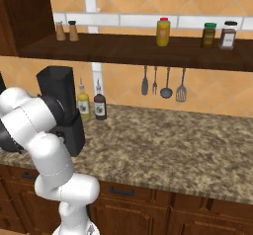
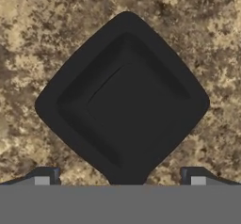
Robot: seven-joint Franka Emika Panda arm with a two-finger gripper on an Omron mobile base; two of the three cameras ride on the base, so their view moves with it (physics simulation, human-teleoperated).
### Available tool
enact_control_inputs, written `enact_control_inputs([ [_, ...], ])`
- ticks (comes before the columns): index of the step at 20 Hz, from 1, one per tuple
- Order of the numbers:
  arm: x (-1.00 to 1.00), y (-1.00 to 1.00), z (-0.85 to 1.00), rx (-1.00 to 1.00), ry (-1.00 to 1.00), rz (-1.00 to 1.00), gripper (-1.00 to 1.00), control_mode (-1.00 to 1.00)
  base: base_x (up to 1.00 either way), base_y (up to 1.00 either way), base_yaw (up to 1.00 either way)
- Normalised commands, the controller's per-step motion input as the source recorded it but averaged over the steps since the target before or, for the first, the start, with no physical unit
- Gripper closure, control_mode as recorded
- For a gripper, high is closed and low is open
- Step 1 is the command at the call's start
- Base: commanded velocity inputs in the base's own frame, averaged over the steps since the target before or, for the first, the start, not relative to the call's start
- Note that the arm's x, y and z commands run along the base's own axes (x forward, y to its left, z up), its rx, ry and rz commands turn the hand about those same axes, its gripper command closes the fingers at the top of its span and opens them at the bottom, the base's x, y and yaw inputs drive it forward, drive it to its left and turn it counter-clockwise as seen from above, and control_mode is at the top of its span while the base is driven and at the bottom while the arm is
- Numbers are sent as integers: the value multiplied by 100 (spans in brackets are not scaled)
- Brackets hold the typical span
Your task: Close the lid blender by securely placing the lid on top.
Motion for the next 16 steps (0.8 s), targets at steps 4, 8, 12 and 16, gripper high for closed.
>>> enact_control_inputs([
  [4,12,0,-14,0,0,0,-100,-100,0,0,0],
  [8,16,4,-14,0,0,0,-100,-100,0,0,0],
  [12,16,1,-12,0,0,0,-100,-100,0,0,0],
  [16,19,6,-6,0,0,0,-100,-100,0,0,0],
])
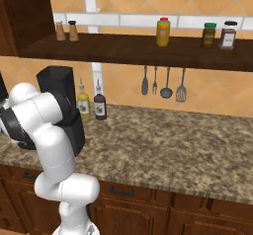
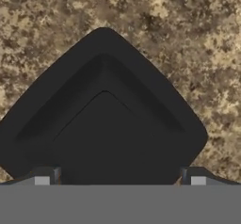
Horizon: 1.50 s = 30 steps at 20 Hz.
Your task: Close the lid blender by securely placing the lid on top.
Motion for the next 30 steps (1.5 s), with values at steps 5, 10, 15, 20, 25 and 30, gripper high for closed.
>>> enact_control_inputs([
  [5,12,13,-11,0,0,0,-100,-100,0,0,0],
  [10,0,17,-37,0,-9,1,-100,-100,0,0,0],
  [15,0,24,-43,0,-12,4,100,-100,0,0,0],
  [20,0,5,-63,2,0,0,100,-100,0,0,0],
  [25,0,0,-27,1,2,1,100,-100,0,0,0],
  [30,-10,-12,16,8,-2,-1,100,-100,0,0,0],
])
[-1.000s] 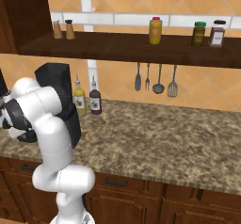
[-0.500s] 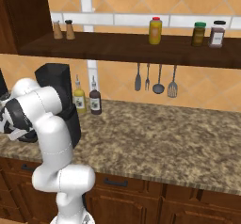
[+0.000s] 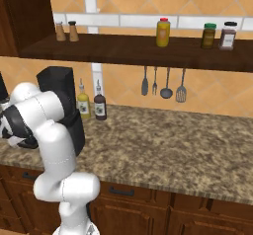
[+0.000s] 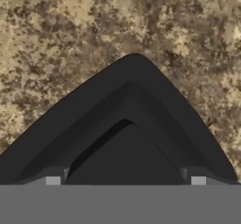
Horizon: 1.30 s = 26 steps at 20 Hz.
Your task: Close the lid blender by securely placing the lid on top.
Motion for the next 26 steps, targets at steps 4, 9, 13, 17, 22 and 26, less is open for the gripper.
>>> enact_control_inputs([
  [4,-10,-9,67,19,-8,-3,100,-100,0,0,0],
  [9,-21,0,68,15,-10,-4,100,-100,0,0,0],
  [13,-49,0,79,11,-18,-1,100,-100,0,0,0],
  [17,-50,0,93,6,-16,-1,100,-100,0,0,0],
  [22,-36,-3,100,4,-7,-3,100,-100,0,0,0],
  [26,-32,-15,100,0,-3,-7,100,-100,0,0,0],
])
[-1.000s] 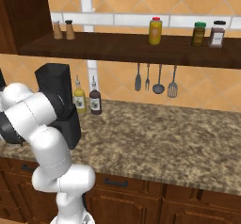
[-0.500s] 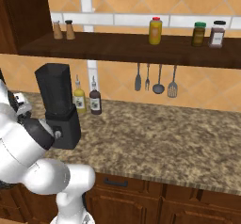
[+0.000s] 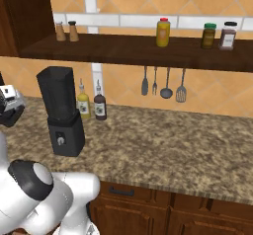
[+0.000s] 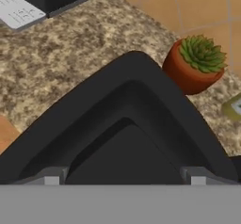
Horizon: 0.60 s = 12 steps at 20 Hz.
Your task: Close the lid blender by securely placing the lid on top.
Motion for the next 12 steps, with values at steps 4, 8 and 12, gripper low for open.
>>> enact_control_inputs([
  [4,-31,-25,95,0,-9,-12,100,-100,0,0,0],
  [8,-19,-33,88,0,-7,-12,100,-100,0,0,0],
  [12,-25,-50,66,0,-5,-12,100,-100,0,0,0],
])
